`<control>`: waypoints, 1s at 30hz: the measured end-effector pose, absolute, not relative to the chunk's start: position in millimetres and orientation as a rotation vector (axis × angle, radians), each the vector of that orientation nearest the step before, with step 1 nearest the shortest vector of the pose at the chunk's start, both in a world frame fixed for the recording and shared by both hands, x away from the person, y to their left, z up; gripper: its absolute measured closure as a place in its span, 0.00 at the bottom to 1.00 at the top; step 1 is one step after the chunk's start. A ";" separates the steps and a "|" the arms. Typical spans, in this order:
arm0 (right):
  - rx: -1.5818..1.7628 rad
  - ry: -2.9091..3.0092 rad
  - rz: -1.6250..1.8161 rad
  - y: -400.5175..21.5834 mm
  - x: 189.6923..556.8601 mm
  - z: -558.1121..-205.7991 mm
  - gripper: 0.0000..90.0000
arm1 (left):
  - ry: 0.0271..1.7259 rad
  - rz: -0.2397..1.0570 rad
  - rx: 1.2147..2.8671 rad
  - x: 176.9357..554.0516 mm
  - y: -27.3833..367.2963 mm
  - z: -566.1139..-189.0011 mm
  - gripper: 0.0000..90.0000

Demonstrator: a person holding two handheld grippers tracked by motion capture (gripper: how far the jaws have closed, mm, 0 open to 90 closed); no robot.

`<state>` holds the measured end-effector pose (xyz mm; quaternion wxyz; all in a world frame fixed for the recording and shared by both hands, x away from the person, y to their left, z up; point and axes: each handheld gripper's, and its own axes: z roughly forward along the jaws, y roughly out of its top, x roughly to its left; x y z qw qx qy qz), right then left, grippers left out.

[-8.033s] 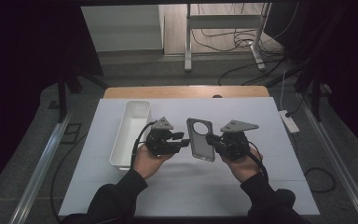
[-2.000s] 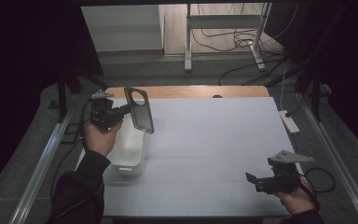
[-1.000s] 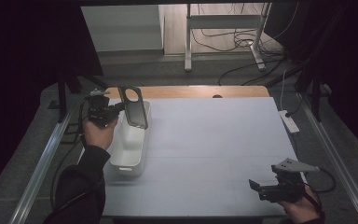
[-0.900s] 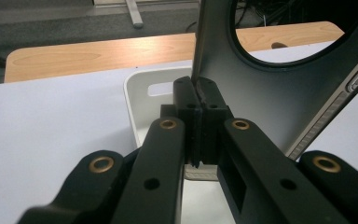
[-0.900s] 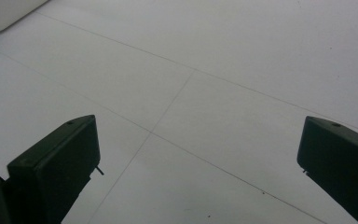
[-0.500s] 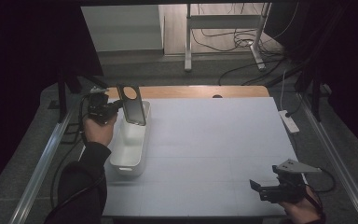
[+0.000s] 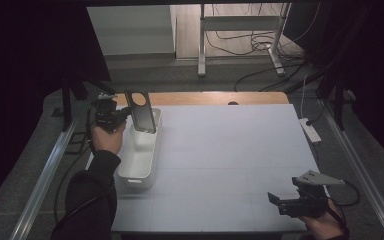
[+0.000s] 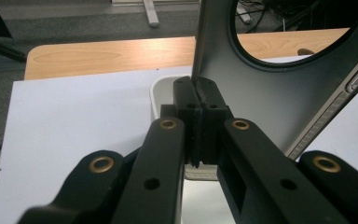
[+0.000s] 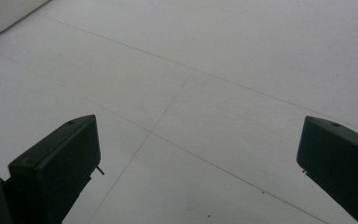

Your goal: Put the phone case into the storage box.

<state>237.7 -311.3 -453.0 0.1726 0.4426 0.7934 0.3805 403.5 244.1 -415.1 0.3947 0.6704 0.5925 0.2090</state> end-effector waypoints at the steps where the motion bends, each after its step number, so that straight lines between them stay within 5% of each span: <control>1: 1.256 2.252 1.078 -311.4 237.7 -452.9 0.00 | 1.504 0.530 1.702 404.3 243.7 -415.4 0.99; 30: 1.253 2.261 1.081 -311.3 238.1 -453.5 0.00 | 1.580 0.546 1.693 432.9 240.9 -442.6 0.99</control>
